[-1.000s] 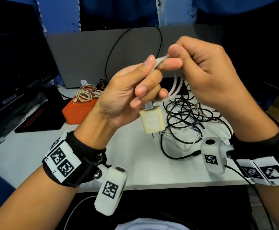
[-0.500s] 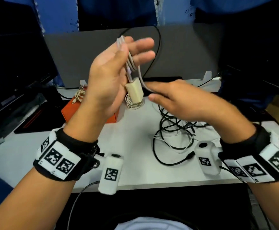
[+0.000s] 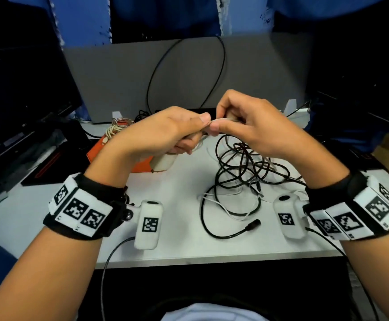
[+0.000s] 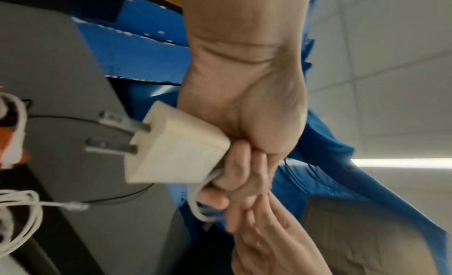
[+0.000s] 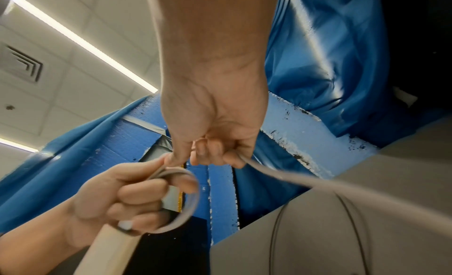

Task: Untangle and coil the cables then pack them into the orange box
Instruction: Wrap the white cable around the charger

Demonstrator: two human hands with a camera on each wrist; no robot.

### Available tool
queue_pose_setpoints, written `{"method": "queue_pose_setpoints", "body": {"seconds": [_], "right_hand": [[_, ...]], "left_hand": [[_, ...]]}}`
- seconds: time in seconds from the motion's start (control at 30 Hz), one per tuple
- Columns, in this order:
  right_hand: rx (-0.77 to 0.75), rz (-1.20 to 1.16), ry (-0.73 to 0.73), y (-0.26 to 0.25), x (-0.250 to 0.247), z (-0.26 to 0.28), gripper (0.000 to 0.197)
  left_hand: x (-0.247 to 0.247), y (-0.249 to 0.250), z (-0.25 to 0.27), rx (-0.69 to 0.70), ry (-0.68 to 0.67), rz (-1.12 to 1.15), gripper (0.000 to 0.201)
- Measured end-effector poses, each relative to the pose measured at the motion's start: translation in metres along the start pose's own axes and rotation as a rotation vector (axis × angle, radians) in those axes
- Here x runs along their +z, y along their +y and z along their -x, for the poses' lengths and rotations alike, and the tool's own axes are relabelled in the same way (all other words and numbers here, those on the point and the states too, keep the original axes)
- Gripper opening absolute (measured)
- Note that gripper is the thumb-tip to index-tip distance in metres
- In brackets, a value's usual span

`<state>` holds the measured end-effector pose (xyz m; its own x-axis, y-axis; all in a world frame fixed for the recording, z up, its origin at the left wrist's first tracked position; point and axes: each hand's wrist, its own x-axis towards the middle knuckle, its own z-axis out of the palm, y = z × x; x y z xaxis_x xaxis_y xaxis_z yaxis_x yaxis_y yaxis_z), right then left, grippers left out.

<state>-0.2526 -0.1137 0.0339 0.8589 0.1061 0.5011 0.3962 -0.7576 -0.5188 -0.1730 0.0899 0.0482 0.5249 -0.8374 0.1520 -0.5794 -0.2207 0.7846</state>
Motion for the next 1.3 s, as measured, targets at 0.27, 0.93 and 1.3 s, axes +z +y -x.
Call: {"method": "queue_pose_setpoints", "body": {"seconds": [0.27, 0.93, 1.3], "right_hand": [[0.014, 0.047, 0.037, 0.016, -0.003, -0.007, 0.025], [-0.046, 0.240, -0.141, -0.015, 0.019, 0.002, 0.027], [-0.227, 0.072, 0.064, -0.047, -0.003, 0.016, 0.019]], "left_hand": [[-0.022, -0.018, 0.000, 0.149, 0.067, 0.468, 0.029], [0.004, 0.015, -0.004, 0.417, 0.489, 0.580, 0.036], [0.004, 0.010, 0.007, 0.175, 0.132, -0.005, 0.039]]}}
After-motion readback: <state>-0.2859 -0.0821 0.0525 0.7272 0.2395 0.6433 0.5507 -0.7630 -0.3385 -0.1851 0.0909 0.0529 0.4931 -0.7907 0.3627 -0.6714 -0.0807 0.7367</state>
